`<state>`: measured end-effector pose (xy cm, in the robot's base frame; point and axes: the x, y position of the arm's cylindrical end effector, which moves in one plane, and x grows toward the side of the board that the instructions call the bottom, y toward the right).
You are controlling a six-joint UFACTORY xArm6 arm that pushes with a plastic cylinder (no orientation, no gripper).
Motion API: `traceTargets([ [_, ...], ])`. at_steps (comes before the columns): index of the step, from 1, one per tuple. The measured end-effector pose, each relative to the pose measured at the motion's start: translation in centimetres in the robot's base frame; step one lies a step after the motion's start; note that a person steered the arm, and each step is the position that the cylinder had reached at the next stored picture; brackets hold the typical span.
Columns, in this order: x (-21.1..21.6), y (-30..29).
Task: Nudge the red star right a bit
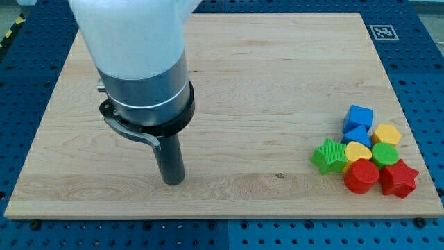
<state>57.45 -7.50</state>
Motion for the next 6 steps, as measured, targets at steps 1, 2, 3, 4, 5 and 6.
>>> traceTargets([
  [1,0.8,6.3],
  [2,3.6,14.7],
  [3,4.3,19.3],
  [4,4.3,20.6],
  [5,4.3,25.4],
  [6,4.3,35.1],
])
